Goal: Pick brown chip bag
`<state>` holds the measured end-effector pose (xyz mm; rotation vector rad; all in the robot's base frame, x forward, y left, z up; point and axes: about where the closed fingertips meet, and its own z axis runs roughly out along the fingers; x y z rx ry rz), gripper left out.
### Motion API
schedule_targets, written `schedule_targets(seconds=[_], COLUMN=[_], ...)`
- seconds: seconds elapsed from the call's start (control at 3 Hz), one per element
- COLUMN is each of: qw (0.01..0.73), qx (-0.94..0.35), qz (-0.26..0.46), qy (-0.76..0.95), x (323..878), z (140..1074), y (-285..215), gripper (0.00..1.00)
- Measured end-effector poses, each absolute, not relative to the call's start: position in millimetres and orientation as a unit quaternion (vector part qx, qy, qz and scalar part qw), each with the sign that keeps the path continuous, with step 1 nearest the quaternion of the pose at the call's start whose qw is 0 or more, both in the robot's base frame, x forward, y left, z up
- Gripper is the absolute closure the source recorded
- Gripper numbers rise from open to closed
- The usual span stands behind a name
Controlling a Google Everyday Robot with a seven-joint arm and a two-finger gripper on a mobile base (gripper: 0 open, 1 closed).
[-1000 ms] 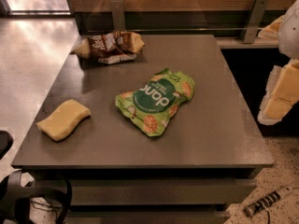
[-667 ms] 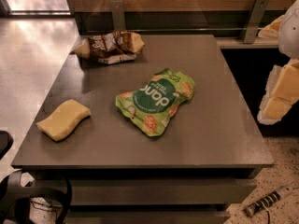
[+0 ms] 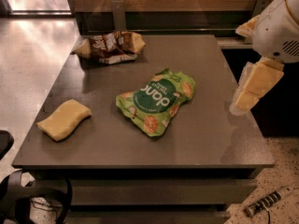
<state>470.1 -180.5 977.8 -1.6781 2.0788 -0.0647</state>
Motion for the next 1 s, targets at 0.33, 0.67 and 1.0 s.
schedule_targets(seconds=[0.33,0.67,1.0], qw=[0.268,0.318,0.319], qx=[-0.618,-0.604,-0.604], qz=[-0.019,-0.037,-0.038], qy=[0.739,0.730,0.729], x=[491.4,514.5,517.1], z=[977.0,986.9,986.5], y=[-155.9,-136.2,-135.0], gripper=[0.00,0.00,0.00])
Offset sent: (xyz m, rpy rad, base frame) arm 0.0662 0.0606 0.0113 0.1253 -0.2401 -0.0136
